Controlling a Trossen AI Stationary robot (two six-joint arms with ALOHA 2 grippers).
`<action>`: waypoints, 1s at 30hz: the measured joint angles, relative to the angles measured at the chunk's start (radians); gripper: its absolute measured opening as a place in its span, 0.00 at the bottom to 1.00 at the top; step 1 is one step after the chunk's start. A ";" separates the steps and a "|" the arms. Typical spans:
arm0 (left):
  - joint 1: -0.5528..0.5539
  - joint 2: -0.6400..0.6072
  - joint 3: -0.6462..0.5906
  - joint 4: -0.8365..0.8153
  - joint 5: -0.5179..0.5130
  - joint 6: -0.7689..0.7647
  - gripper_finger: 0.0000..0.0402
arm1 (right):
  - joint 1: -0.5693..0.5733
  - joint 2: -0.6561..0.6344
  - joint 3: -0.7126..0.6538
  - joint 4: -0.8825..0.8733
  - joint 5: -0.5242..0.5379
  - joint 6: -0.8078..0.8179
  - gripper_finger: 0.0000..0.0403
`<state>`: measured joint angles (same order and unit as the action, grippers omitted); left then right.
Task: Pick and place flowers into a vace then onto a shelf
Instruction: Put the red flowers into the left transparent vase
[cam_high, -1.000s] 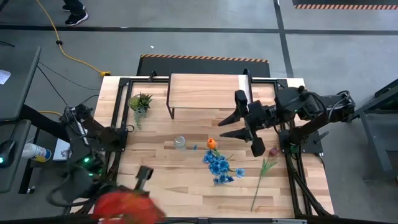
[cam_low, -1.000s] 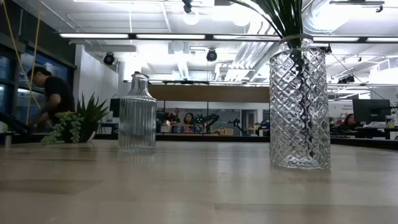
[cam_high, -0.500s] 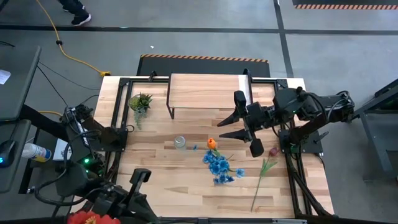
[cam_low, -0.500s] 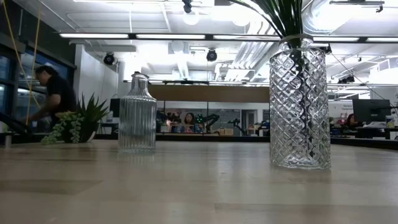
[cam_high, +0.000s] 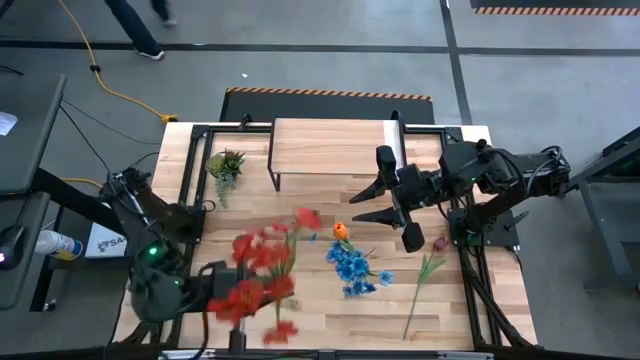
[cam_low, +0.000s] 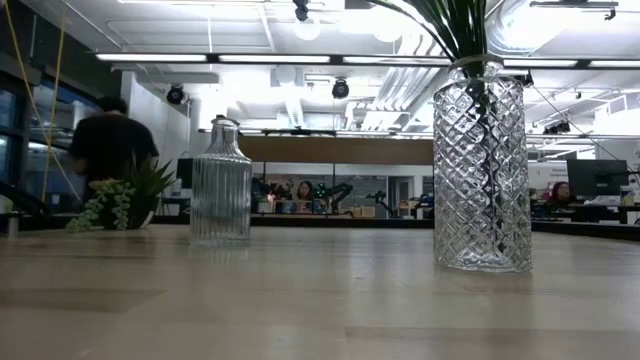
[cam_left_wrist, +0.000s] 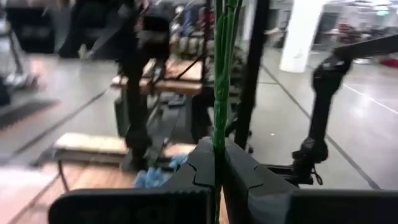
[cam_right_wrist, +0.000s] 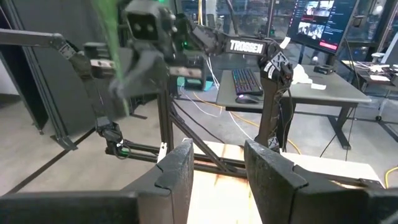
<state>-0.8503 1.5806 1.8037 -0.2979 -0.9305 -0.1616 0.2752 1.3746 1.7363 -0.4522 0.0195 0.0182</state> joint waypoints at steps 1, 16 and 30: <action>0.013 0.003 0.001 -0.027 -0.014 -0.042 0.10 | 0.000 0.000 0.000 0.000 0.000 0.003 0.33; 0.058 0.020 -0.001 -0.417 -0.340 -0.434 0.10 | 0.000 0.000 0.000 -0.044 0.000 0.011 0.33; 0.058 0.029 0.000 -0.863 -0.459 -0.866 0.10 | 0.000 0.000 0.000 -0.045 0.000 0.008 0.33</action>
<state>-0.7921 1.6093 1.8034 -1.1607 -1.3899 -1.0280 0.2752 1.3750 1.7363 -0.4973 0.0199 0.0259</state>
